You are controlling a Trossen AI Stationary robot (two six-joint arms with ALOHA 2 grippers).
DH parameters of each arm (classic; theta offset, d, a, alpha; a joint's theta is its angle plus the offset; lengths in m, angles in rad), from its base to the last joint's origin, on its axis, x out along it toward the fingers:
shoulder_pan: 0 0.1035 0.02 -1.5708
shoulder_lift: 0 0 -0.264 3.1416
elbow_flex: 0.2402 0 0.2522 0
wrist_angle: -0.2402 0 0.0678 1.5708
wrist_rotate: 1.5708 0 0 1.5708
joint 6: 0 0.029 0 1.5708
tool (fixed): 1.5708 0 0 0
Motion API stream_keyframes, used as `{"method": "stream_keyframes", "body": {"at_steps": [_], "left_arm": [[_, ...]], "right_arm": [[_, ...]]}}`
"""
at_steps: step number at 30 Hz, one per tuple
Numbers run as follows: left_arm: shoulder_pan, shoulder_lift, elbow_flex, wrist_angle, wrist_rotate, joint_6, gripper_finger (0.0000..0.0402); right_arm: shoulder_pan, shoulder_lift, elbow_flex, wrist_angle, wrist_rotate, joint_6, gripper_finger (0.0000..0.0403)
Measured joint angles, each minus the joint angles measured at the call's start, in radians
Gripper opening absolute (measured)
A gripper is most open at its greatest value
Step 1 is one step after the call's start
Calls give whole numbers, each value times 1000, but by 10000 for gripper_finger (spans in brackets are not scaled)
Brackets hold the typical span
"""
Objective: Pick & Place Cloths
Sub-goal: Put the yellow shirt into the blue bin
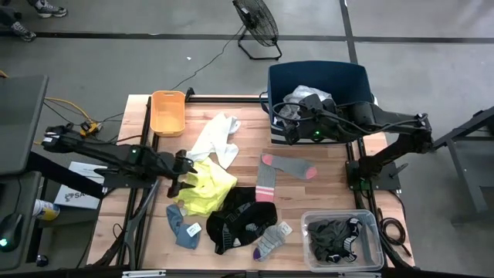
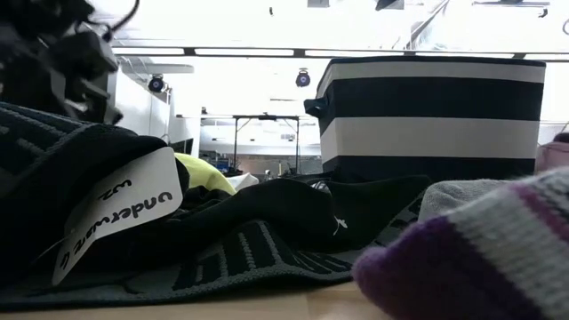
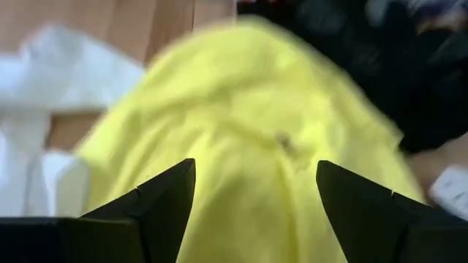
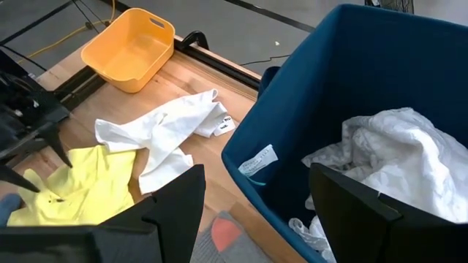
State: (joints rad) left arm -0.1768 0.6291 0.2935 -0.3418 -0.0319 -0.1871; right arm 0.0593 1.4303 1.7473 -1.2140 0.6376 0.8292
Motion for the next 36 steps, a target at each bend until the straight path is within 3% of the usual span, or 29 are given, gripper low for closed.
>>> {"method": "stream_keyframes", "body": {"at_steps": [6,18,29,36], "left_arm": [[0,123,0,64,26,12,280],[0,215,2,118,12,207,280],[-1,344,2,189,-83,217,280],[-1,432,3,240,-88,209,280]], "right_arm": [[0,0,0,0,0,-21,237],[0,0,0,-1,0,-40,237],[0,0,0,-1,0,-39,237],[0,0,0,0,0,-37,237]]}}
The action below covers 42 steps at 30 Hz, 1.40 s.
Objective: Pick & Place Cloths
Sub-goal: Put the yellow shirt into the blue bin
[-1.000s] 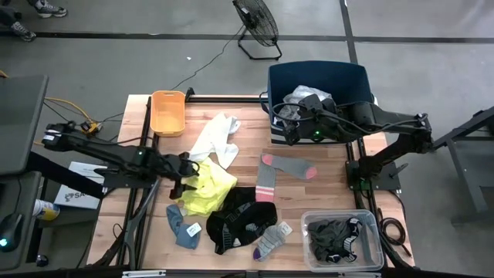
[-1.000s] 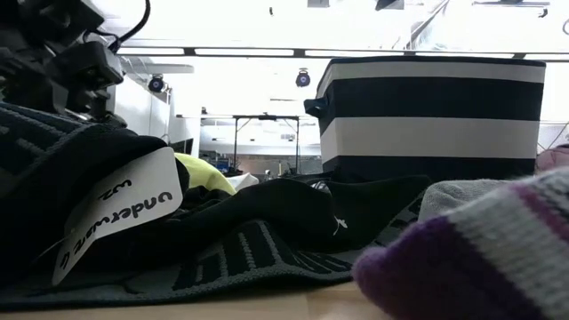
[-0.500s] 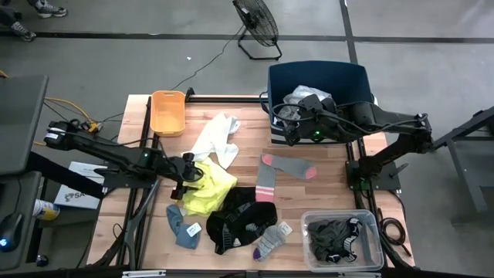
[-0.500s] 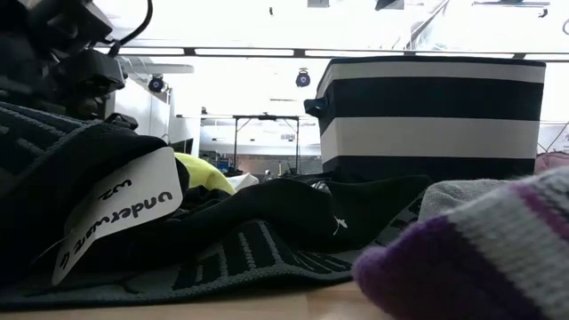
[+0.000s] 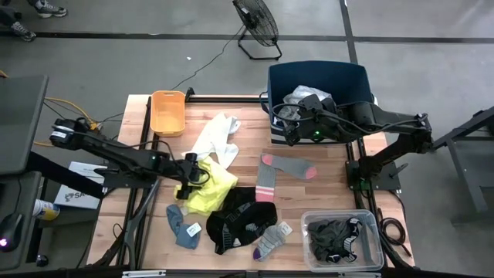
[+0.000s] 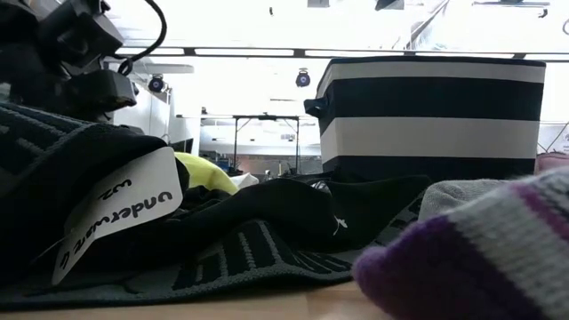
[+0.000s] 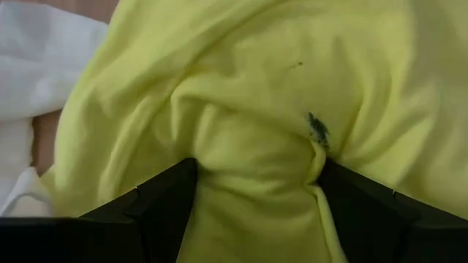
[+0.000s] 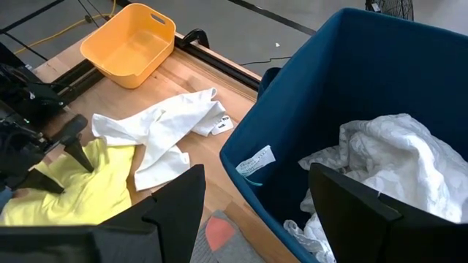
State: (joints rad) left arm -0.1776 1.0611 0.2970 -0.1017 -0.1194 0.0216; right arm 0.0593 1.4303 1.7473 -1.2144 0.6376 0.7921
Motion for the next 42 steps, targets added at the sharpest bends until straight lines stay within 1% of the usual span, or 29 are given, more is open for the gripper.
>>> {"method": "stream_keyframes", "body": {"at_steps": [4,7,11,20,26,29,32,37,42], "left_arm": [[0,44,2,28,-16,-14,275],[0,58,3,35,-21,-29,250],[0,62,2,36,-22,-31,193],[1,63,0,29,-4,-37,34],[1,54,-2,40,16,-37,32],[2,12,-3,37,41,-37,32],[1,-43,13,0,64,-50,32],[1,-131,75,-97,65,-31,32],[1,-190,149,-174,62,-1,32]], "right_arm": [[0,0,0,0,0,0,237],[0,0,0,0,0,0,237],[0,0,0,0,0,0,237],[0,0,0,0,-1,0,237],[0,0,0,0,-17,-2,237],[0,0,0,0,-17,-2,237],[0,0,0,0,-17,-2,237],[0,0,0,0,-17,-2,237],[0,0,0,0,-16,-3,237]]}}
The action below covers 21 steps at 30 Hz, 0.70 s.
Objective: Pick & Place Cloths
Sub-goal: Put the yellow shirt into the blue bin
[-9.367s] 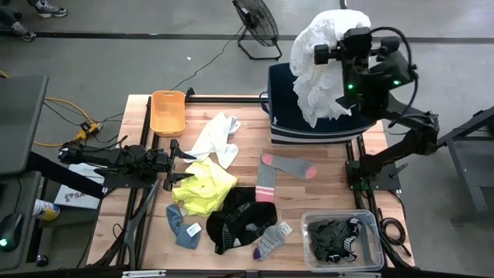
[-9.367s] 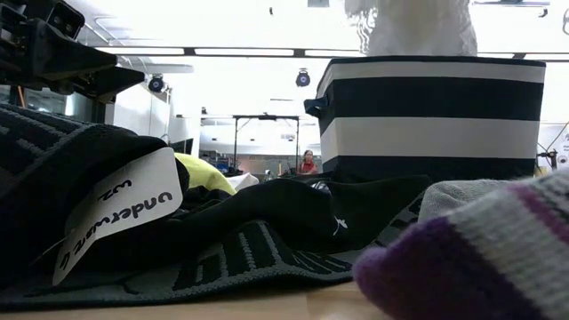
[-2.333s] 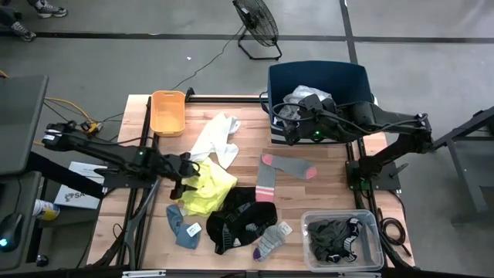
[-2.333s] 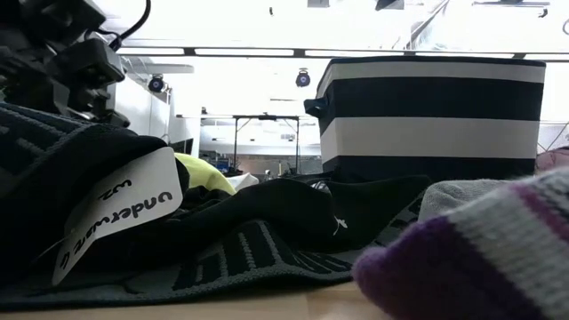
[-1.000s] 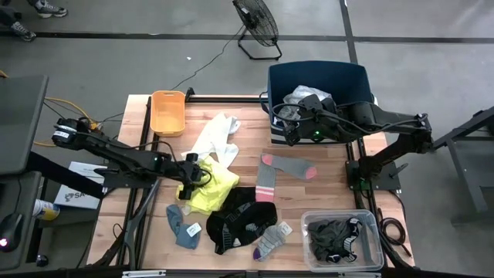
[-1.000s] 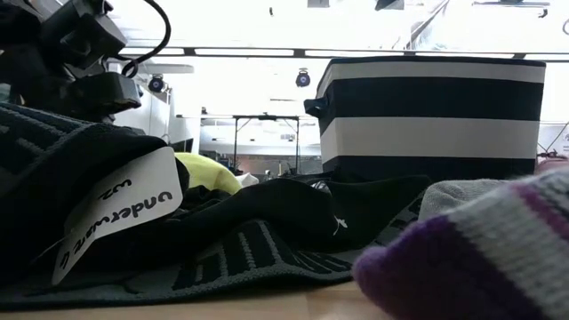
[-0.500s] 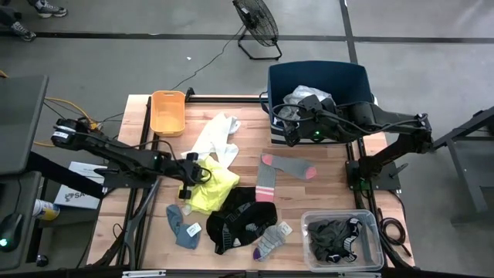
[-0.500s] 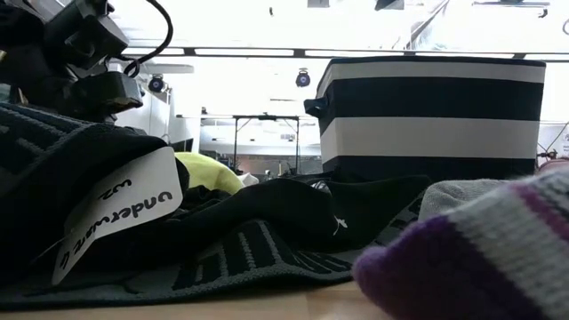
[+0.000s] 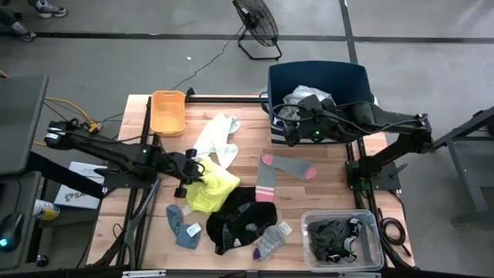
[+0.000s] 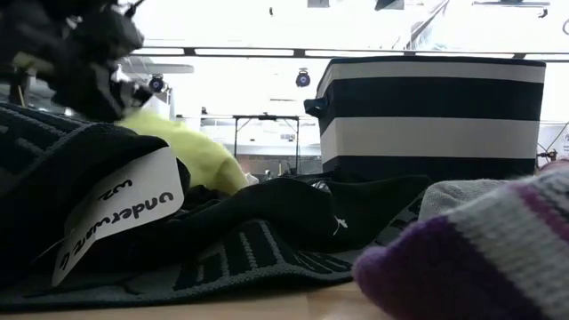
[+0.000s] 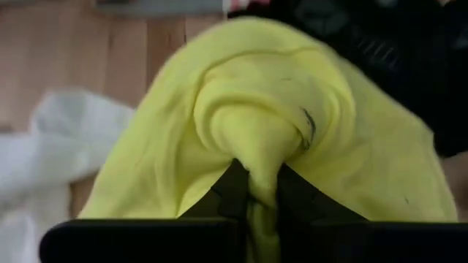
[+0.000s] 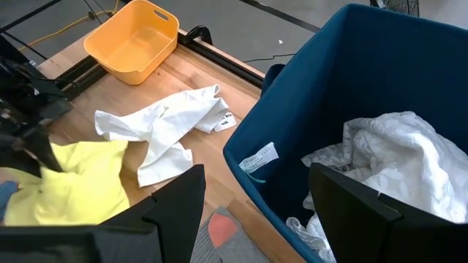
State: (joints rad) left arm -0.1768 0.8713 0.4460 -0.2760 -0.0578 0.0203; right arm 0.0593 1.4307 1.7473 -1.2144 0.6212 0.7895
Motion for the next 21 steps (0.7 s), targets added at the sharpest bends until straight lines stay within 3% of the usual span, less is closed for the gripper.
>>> {"method": "stream_keyframes", "body": {"at_steps": [11,21], "left_arm": [[0,-36,248,-164,-87,174,32],[0,-36,427,-176,-246,436,32]], "right_arm": [[0,0,-3,67,-1,-53,237],[-5,1,-151,463,-168,-276,237]]}}
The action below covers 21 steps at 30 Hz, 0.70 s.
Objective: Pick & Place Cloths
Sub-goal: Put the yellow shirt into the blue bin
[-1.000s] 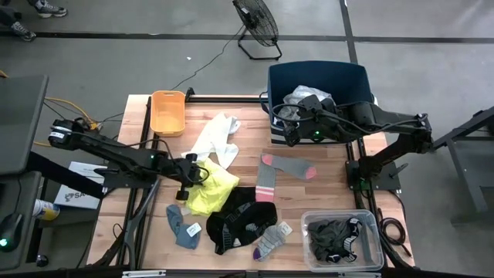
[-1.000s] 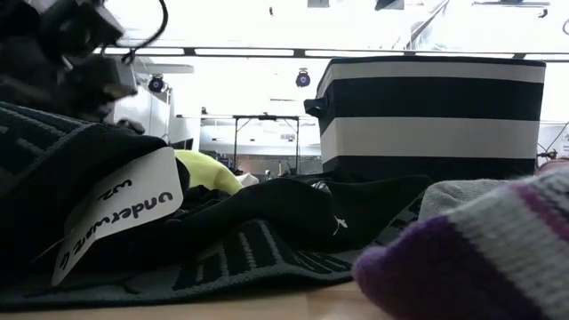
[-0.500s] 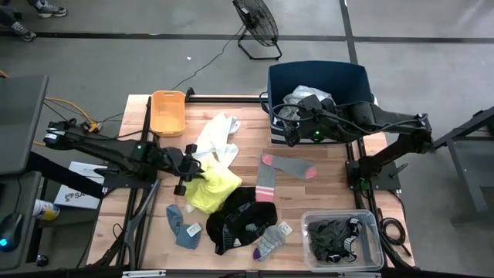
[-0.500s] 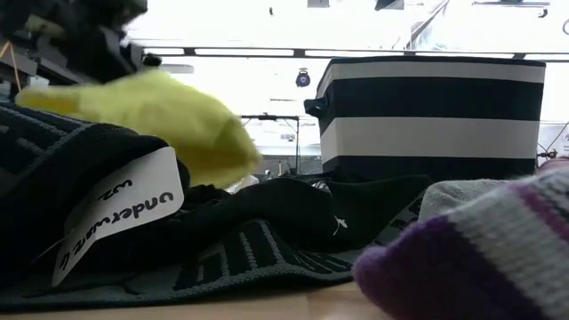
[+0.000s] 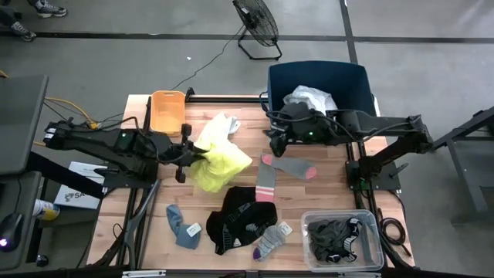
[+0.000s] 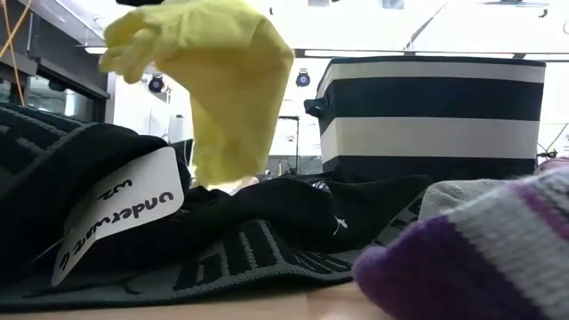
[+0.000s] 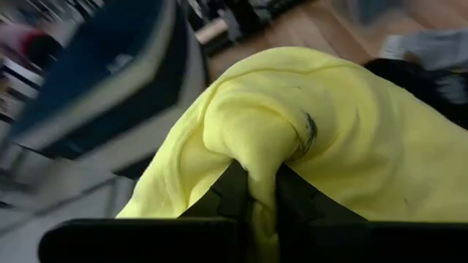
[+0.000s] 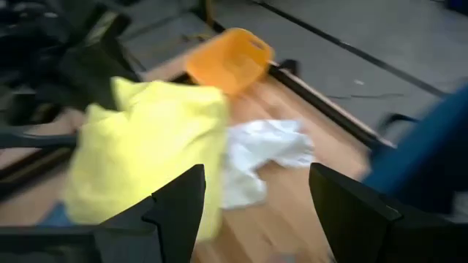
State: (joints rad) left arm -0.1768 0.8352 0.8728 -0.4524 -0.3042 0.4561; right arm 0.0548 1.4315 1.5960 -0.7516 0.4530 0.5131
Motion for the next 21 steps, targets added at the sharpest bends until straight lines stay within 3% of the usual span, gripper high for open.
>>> {"method": "stream_keyframes", "body": {"at_steps": [6,16,21], "left_arm": [[0,0,64,0,-20,139,32],[0,0,90,0,-21,402,32],[0,0,90,4,-41,447,32]], "right_arm": [[-3,0,-58,172,-72,-9,237],[-38,-1,-171,377,-199,114,237],[-49,0,-244,510,-230,112,237]]}}
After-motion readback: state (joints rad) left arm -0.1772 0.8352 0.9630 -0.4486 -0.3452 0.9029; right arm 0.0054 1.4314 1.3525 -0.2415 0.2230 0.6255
